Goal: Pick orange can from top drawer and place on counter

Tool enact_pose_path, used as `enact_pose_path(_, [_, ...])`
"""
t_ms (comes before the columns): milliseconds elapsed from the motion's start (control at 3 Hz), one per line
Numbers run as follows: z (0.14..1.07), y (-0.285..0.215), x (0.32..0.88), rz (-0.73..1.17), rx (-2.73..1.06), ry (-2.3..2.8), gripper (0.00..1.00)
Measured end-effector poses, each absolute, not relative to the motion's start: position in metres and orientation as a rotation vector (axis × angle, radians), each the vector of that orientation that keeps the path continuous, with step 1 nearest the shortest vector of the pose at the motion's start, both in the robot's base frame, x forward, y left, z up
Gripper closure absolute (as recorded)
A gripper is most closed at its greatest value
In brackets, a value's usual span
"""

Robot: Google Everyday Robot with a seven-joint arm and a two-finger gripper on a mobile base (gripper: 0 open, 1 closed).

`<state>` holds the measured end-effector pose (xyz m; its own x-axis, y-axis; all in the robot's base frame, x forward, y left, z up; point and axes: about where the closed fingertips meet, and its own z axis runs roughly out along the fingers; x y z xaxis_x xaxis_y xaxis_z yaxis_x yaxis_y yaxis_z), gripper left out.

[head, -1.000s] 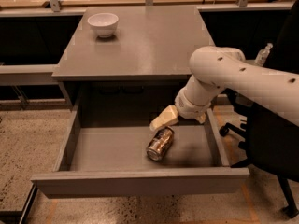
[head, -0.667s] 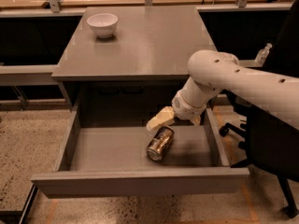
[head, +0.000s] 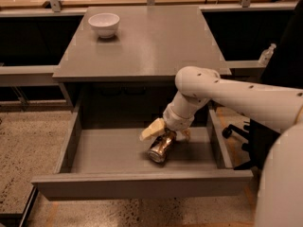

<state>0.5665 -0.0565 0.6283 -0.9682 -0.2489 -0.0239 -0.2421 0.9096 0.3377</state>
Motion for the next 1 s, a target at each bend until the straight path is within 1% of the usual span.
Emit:
enact_pose_path(333, [0.598, -0.055, 0.566, -0.464, 0.323, -3.024, 0.17])
enact_pose_path(667, [0.609, -0.055, 0.566, -0.464, 0.323, -3.025, 0.49])
enact_pose_path(1000, [0.616, -0.055, 0.566, -0.464, 0.323, -3.025, 0.71])
